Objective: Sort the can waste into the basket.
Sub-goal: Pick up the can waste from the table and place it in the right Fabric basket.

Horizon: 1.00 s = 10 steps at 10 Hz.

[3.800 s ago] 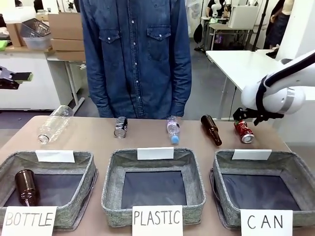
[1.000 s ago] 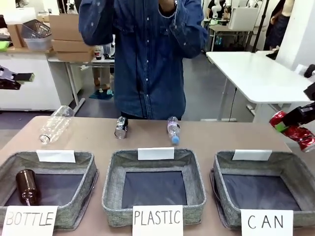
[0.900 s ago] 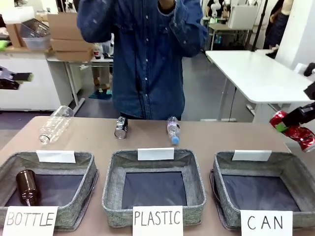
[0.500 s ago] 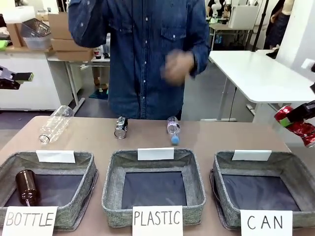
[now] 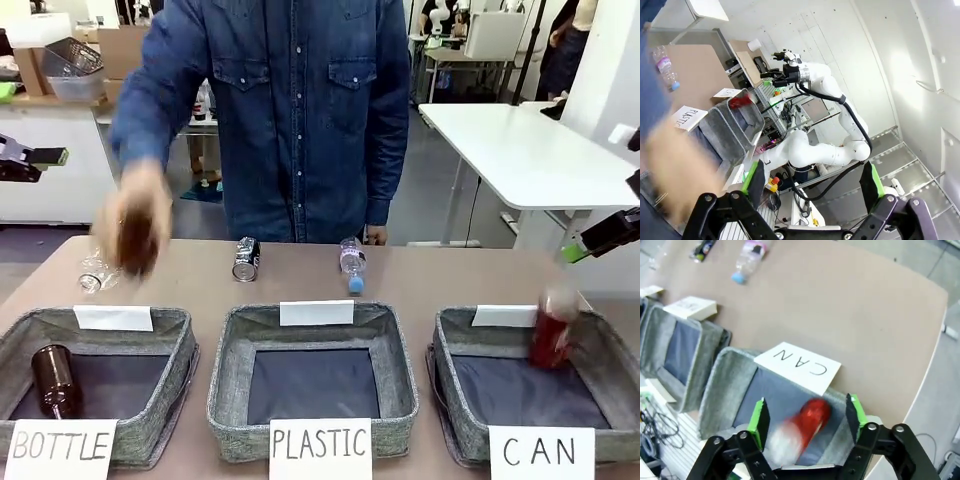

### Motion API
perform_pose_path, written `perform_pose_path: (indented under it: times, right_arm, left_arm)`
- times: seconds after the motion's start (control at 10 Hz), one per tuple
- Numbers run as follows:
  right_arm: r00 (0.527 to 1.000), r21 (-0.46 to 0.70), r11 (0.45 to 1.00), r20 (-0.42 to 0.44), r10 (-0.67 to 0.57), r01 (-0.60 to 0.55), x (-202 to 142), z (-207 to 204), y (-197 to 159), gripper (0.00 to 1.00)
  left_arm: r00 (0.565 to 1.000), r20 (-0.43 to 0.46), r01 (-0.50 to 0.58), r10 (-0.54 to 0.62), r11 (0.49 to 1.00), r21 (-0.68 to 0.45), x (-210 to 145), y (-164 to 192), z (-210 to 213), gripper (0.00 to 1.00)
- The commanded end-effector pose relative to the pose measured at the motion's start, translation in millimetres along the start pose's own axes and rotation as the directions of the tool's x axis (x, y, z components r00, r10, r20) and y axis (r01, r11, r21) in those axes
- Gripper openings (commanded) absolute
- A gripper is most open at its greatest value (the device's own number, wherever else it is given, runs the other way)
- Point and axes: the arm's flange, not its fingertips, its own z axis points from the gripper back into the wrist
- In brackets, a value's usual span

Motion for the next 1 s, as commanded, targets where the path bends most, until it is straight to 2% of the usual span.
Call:
perform_pose_path:
  times: [0.0,0.6,0.7,0.8,0.9]
  right_arm:
    - [1.000,-0.019,0.999,0.003,0.031,-0.031,-33.5,-21.1,12.8,1.00]
    - [1.000,0.015,1.000,0.025,0.017,-0.018,-31.6,-21.3,7.7,1.00]
    - [0.995,0.176,0.984,0.098,-0.023,0.005,-24.7,-13.2,4.6,1.00]
    - [0.935,0.398,0.897,0.205,-0.290,0.191,-11.8,1.8,-0.7,1.00]
    - [0.857,0.507,0.763,0.088,-0.507,0.400,4.8,7.9,-7.5,1.00]
  left_arm:
    - [1.000,0.010,0.027,-0.027,0.999,-0.023,1.4,-1.8,-1.6,1.00]
    - [1.000,0.010,0.027,-0.027,0.999,-0.023,1.4,-1.8,-1.6,1.00]
    - [1.000,0.010,0.027,-0.027,0.999,-0.023,1.4,-1.8,-1.6,1.00]
    - [1.000,0.010,0.027,-0.027,0.999,-0.023,1.4,-1.8,-1.6,1.00]
    - [1.000,0.010,0.027,-0.027,0.999,-0.023,1.4,-1.8,-1.6,1.00]
